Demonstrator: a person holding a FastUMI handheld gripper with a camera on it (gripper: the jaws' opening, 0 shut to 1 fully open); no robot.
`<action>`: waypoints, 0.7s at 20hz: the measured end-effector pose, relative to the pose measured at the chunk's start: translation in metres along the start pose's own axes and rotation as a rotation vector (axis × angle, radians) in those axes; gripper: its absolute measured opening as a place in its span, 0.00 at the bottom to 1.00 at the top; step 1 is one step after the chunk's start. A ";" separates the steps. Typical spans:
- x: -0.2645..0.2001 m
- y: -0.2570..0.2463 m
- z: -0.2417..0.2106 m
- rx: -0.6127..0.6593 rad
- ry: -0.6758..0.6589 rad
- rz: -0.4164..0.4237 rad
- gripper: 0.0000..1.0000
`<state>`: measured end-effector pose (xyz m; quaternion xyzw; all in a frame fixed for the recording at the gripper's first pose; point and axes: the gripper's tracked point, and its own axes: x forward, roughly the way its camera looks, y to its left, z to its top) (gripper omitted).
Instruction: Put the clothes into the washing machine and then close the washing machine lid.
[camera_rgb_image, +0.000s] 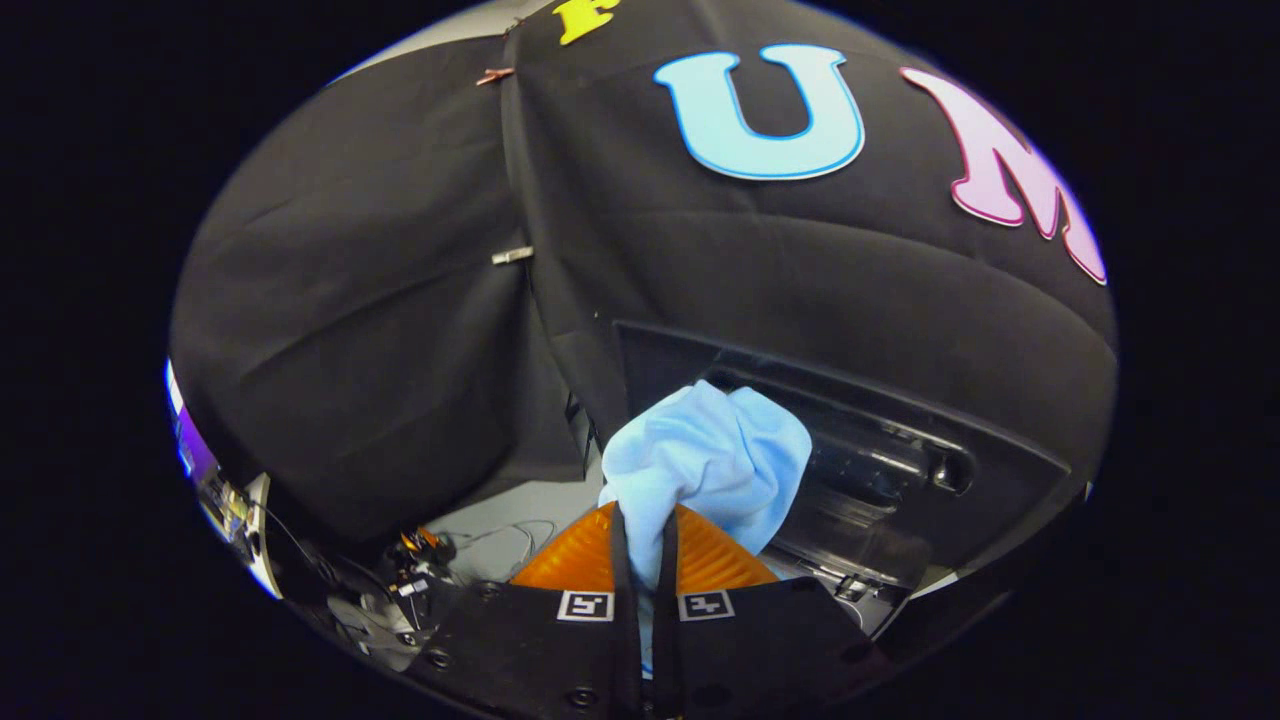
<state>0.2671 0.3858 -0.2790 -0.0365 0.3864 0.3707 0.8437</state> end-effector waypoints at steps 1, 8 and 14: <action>0.004 -0.001 -0.010 -0.009 0.031 -0.009 0.09; 0.019 -0.018 -0.106 -0.081 0.367 -0.087 0.09; 0.010 -0.037 -0.163 -0.100 0.607 -0.174 0.09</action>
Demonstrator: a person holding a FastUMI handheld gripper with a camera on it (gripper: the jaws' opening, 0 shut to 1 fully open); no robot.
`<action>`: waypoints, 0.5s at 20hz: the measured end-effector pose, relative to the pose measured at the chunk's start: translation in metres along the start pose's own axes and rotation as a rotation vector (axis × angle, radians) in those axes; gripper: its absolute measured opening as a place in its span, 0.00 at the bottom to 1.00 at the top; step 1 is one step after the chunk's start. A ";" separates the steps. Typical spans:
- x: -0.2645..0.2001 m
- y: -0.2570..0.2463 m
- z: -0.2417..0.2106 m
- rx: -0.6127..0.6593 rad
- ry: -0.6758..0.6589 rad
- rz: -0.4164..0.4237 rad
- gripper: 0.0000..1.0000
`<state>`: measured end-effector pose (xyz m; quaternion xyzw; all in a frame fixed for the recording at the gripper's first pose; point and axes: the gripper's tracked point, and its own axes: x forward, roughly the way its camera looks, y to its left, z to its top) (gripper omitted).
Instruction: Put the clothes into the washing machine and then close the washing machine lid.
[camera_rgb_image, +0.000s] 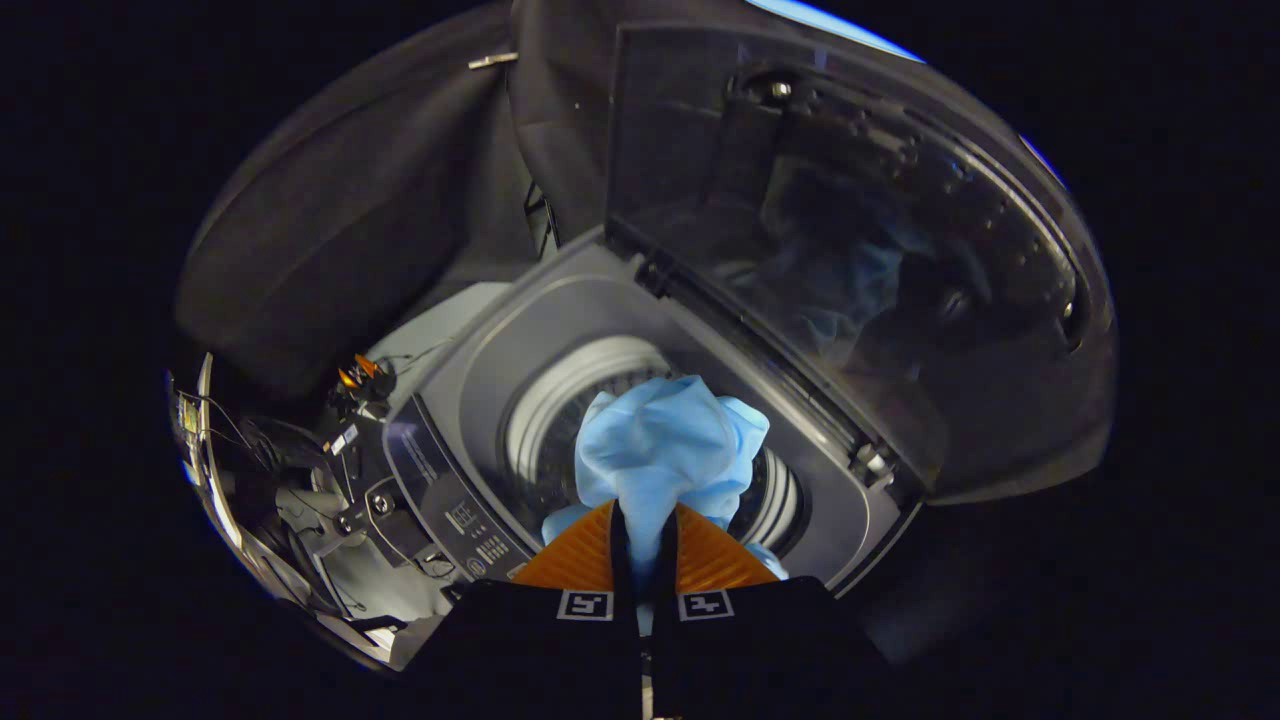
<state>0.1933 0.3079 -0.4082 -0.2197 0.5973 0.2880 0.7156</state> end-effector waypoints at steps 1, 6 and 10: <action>0.000 -0.001 -0.004 0.000 0.015 -0.002 0.12; -0.004 0.004 0.007 -0.025 -0.034 0.018 0.74; -0.011 0.007 0.017 -0.029 -0.083 0.028 1.00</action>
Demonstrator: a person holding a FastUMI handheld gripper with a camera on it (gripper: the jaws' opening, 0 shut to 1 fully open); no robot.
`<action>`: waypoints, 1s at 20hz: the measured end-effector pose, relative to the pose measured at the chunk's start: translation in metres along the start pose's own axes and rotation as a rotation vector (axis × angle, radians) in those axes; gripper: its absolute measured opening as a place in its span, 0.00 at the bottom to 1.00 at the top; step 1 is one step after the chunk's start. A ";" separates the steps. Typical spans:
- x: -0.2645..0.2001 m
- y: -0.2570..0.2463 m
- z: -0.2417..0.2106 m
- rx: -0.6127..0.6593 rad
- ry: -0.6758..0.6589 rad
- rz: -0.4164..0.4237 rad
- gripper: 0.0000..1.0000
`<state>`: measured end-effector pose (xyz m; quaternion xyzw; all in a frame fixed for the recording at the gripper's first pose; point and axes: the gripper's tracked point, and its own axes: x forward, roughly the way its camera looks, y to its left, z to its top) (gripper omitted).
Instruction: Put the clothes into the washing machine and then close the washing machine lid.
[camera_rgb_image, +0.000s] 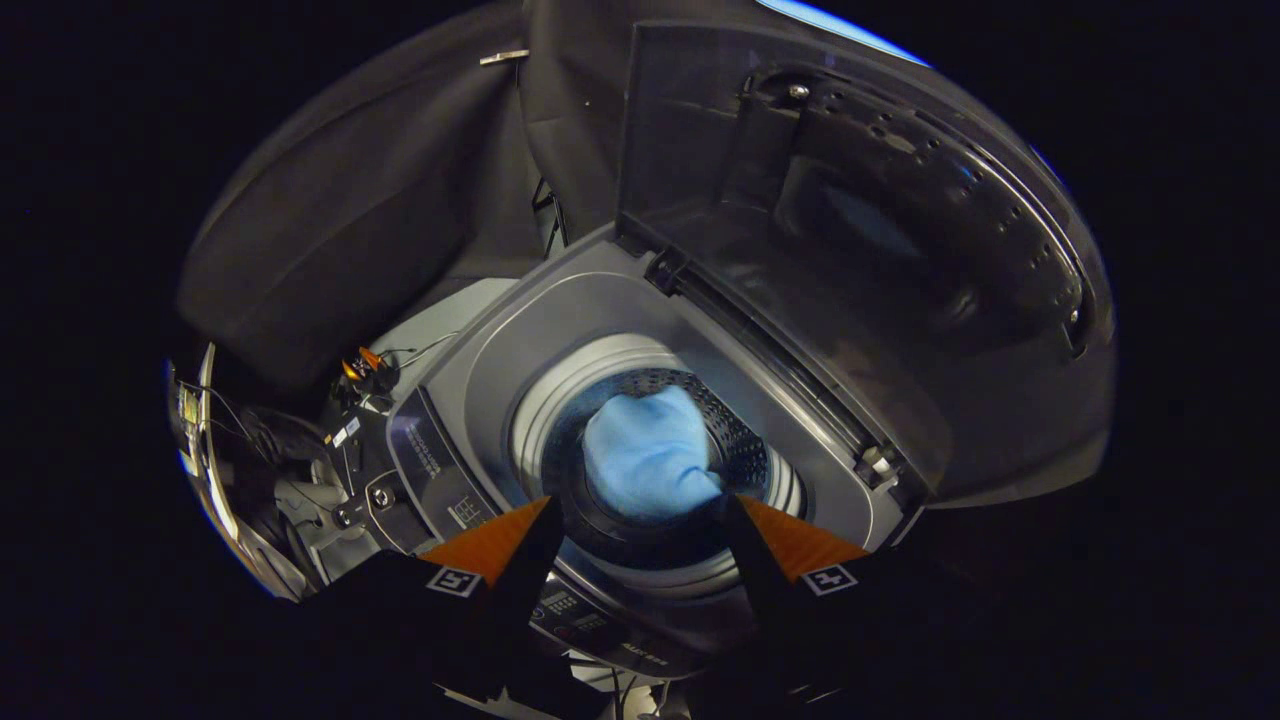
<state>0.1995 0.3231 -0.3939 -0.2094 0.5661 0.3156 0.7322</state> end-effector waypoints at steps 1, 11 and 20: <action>-0.001 0.002 0.005 -0.002 -0.020 0.005 1.00; -0.076 0.009 0.103 -0.013 -0.519 0.014 1.00; -0.150 -0.068 0.161 0.258 -0.898 -0.143 0.99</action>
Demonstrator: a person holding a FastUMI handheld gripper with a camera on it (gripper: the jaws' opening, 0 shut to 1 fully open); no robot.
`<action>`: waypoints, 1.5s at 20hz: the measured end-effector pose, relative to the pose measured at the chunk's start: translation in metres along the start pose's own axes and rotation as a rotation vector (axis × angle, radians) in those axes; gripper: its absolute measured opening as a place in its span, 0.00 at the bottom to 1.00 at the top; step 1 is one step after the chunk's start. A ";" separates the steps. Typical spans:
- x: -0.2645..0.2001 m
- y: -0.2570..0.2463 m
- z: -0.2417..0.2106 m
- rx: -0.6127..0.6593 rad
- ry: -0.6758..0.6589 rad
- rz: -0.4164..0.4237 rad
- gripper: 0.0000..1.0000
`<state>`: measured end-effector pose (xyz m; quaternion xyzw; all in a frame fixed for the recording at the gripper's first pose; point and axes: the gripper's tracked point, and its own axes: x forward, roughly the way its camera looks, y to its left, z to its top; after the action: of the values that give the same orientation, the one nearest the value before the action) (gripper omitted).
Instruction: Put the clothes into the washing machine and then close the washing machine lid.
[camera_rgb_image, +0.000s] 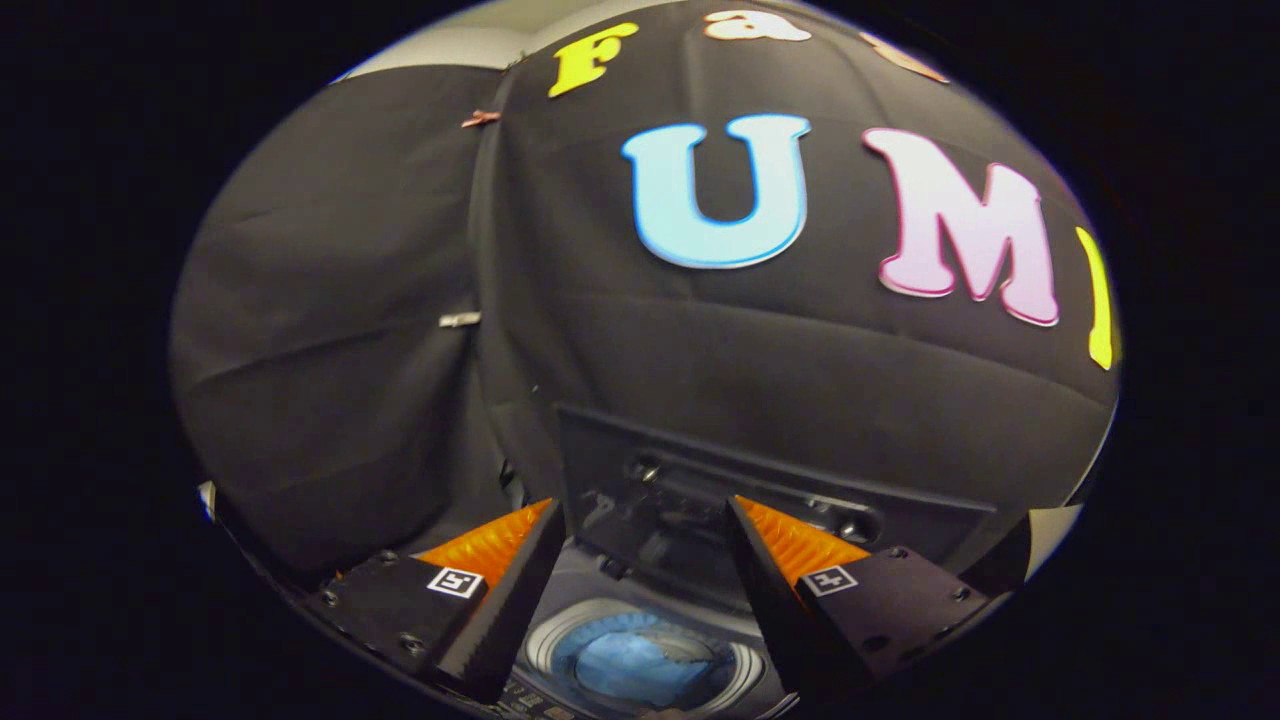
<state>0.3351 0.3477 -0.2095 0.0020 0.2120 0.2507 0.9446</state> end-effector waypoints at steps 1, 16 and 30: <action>0.005 -0.013 0.004 0.017 -0.021 -0.049 0.99; 0.031 -0.104 0.007 0.098 -0.028 -0.373 0.98; 0.019 -0.099 -0.005 0.061 0.054 -0.416 1.00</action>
<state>0.3951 0.2700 -0.2328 -0.0198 0.2404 0.0436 0.9695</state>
